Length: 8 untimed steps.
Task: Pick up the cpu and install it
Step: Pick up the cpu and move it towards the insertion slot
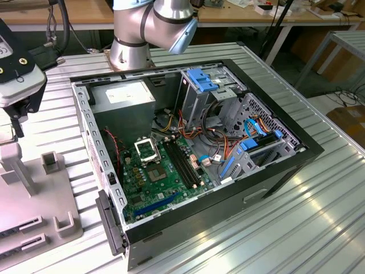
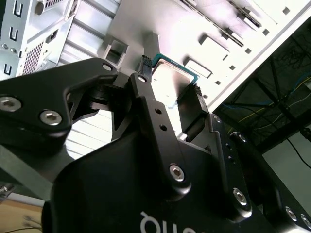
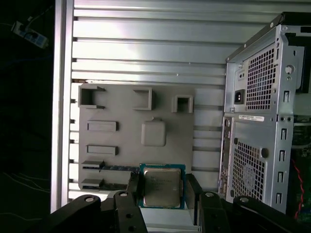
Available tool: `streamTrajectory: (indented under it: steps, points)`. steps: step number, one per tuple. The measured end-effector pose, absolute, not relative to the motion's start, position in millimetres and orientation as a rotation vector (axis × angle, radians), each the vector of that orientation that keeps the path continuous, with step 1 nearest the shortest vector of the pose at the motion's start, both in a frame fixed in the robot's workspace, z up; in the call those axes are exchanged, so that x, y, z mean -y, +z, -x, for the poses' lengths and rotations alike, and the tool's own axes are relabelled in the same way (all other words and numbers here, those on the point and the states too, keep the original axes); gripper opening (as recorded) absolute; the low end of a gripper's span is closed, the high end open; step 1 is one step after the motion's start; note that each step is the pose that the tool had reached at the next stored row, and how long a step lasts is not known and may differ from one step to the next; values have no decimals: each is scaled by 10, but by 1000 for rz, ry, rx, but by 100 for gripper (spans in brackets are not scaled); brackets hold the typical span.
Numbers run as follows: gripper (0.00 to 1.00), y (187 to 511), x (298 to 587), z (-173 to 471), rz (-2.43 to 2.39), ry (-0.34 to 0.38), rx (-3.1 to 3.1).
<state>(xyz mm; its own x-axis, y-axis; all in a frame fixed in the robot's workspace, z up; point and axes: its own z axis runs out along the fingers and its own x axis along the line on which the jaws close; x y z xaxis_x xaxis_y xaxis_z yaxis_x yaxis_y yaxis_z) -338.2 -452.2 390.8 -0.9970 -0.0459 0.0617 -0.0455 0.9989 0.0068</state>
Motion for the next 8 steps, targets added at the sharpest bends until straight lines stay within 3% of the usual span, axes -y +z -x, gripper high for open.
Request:
streamTrajectory:
  steps: [8]
  points:
    - [47, 3907, 4522, 3285, -70, -9, 3076]
